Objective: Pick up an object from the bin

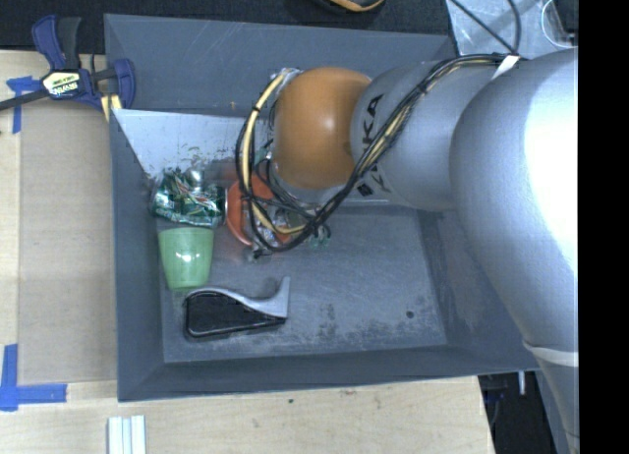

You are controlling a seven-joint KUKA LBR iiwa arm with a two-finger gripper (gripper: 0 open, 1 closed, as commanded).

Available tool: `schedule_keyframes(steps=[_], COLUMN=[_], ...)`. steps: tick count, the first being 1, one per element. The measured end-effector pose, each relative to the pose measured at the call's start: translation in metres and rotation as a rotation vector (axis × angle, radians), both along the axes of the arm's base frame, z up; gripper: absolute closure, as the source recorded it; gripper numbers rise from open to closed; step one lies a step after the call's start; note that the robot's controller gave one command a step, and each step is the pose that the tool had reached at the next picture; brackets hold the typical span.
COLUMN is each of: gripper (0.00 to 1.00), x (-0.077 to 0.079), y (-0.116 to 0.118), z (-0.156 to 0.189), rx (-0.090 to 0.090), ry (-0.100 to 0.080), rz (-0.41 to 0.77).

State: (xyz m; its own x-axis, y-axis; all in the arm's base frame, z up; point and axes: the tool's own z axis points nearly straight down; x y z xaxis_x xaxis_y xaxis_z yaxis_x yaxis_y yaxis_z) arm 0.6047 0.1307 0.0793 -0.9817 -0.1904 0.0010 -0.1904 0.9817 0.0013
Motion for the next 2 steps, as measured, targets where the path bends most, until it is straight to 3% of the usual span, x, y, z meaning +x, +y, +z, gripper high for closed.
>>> schedule_keyframes(steps=[2], gripper=[1.0], x=[-0.003], y=[-0.001], z=[0.023], rx=[-0.002], ry=[0.008], rz=[0.0])
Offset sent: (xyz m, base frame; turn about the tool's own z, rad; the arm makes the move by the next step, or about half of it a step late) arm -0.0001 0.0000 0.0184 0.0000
